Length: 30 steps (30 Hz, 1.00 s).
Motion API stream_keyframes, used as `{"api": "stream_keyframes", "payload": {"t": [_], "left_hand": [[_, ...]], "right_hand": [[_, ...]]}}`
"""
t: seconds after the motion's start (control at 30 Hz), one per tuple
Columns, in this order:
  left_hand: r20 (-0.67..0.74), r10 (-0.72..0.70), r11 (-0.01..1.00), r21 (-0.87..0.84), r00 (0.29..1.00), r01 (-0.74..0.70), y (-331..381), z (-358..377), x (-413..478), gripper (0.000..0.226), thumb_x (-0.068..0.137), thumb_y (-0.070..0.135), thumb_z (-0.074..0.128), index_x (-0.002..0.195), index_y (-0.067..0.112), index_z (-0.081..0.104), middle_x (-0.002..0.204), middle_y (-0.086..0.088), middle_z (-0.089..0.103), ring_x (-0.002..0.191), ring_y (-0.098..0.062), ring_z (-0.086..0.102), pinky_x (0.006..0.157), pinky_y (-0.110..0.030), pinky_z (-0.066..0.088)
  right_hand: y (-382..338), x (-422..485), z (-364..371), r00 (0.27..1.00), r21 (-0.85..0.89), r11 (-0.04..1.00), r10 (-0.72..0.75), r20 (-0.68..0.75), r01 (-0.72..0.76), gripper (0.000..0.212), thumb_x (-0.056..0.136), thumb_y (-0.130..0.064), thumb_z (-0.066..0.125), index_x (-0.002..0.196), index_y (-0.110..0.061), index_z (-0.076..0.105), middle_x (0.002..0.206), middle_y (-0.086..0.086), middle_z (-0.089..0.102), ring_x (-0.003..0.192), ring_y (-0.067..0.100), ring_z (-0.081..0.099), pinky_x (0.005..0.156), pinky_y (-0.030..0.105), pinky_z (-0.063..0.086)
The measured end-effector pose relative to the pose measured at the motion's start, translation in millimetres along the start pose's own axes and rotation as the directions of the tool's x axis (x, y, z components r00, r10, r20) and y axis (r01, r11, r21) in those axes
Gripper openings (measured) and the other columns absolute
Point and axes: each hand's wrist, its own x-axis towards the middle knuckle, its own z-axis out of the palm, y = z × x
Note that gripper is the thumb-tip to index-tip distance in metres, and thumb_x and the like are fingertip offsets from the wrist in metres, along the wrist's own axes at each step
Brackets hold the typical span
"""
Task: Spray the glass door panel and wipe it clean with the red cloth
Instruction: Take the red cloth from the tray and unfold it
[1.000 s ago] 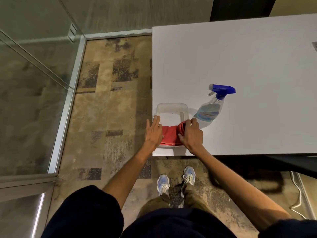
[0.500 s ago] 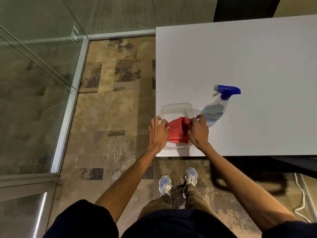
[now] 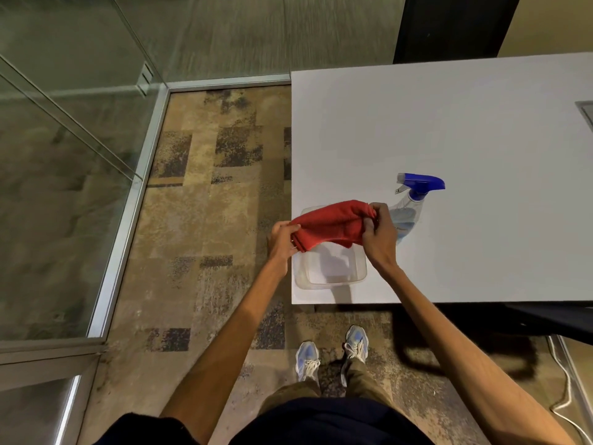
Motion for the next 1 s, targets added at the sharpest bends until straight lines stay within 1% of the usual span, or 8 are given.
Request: {"api": "stream_keyframes", "payload": {"t": [0.1,0.2,0.3,0.47,0.6,0.73,0.83,1.0], "left_hand": [[0.265,-0.298,0.884,-0.285,0.917,0.37,16.3,-11.0,2.1,0.047,0.089,0.049,0.057,0.117,0.012,0.057,0.125,-0.019,0.061,0.103,-0.032,0.063,0.08,-0.04,0.054],[0.433,-0.384,0.842,-0.199,0.816,0.502,23.3,-19.2,5.0,0.081,0.082,0.069,0.054,0.126,0.001,0.056,0.118,-0.018,0.064,0.102,-0.029,0.063,0.092,-0.038,0.052],[0.469,-0.437,0.846,-0.075,0.767,0.528,26.6,-18.3,5.9,0.085,0.083,0.067,0.058,0.129,-0.004,0.053,0.119,-0.017,0.061,0.105,-0.026,0.06,0.11,-0.035,0.043],[0.446,-0.318,0.932,-0.017,0.837,0.363,30.2,-11.6,3.9,0.04,0.091,0.034,0.065,0.115,0.002,0.062,0.101,-0.013,0.069,0.087,-0.025,0.068,0.083,-0.037,0.058],[0.242,-0.079,0.993,-0.066,0.967,0.097,32.1,-11.2,4.4,0.035,0.087,0.013,0.072,0.119,0.004,0.061,0.112,-0.012,0.068,0.11,-0.03,0.062,0.097,-0.042,0.053],[0.189,0.138,0.987,-0.113,0.972,-0.118,40.3,-11.9,-2.5,0.045,0.09,0.015,0.07,0.13,0.004,0.055,0.119,-0.008,0.066,0.105,-0.019,0.062,0.096,-0.03,0.051],[0.193,0.282,0.956,-0.138,0.94,-0.258,49.7,-11.1,-11.5,0.042,0.091,0.011,0.069,0.13,0.006,0.055,0.119,-0.007,0.067,0.108,-0.018,0.064,0.09,-0.022,0.053],[0.228,0.375,0.924,-0.175,0.899,-0.341,75.4,-16.3,-23.2,0.067,0.091,0.012,0.069,0.149,0.009,0.037,0.136,-0.012,0.06,0.121,-0.023,0.061,0.104,-0.033,0.05]], "right_hand": [[-12.8,3.1,-4.6,0.996,0.17,0.984,-0.066,0.058,0.056,0.021,0.094,0.009,0.045,0.109,-0.002,0.054,0.099,0.008,0.059,0.09,0.014,0.057,0.08,0.014,0.047],[-23.2,3.0,-9.8,0.991,0.304,0.951,-0.092,0.097,0.058,0.025,0.093,0.013,0.045,0.105,-0.007,0.055,0.095,0.002,0.061,0.091,0.009,0.061,0.08,0.018,0.05],[-28.4,1.1,-12.6,0.985,0.38,0.925,-0.084,0.147,0.022,0.029,0.094,0.013,0.045,0.103,-0.012,0.058,0.095,-0.002,0.063,0.089,-0.001,0.063,0.079,0.016,0.051],[-28.5,3.0,-21.6,0.963,0.432,0.898,-0.038,0.267,-0.085,0.041,0.084,0.015,0.047,0.095,-0.021,0.064,0.089,-0.006,0.068,0.089,0.008,0.064,0.076,0.018,0.051],[-18.0,4.6,-26.9,0.954,0.429,0.883,0.063,0.292,-0.19,0.044,0.08,0.017,0.045,0.092,-0.02,0.066,0.092,0.0,0.069,0.097,0.018,0.064,0.084,0.03,0.051],[-11.2,-0.3,-23.0,0.937,0.474,0.826,0.173,0.304,-0.306,0.039,0.088,0.01,0.043,0.101,-0.02,0.066,0.103,0.002,0.07,0.108,0.023,0.062,0.086,0.032,0.05],[-10.4,-2.7,-19.0,0.888,0.574,0.694,0.225,0.4,-0.435,0.04,0.085,-0.001,0.041,0.112,-0.016,0.066,0.114,0.004,0.071,0.114,0.022,0.062,0.089,0.033,0.051],[-20.2,0.4,-8.6,0.785,0.703,0.349,0.277,0.554,-0.619,0.045,0.09,-0.015,0.033,0.12,-0.007,0.065,0.125,0.013,0.068,0.123,0.028,0.059,0.092,0.04,0.054]]}}
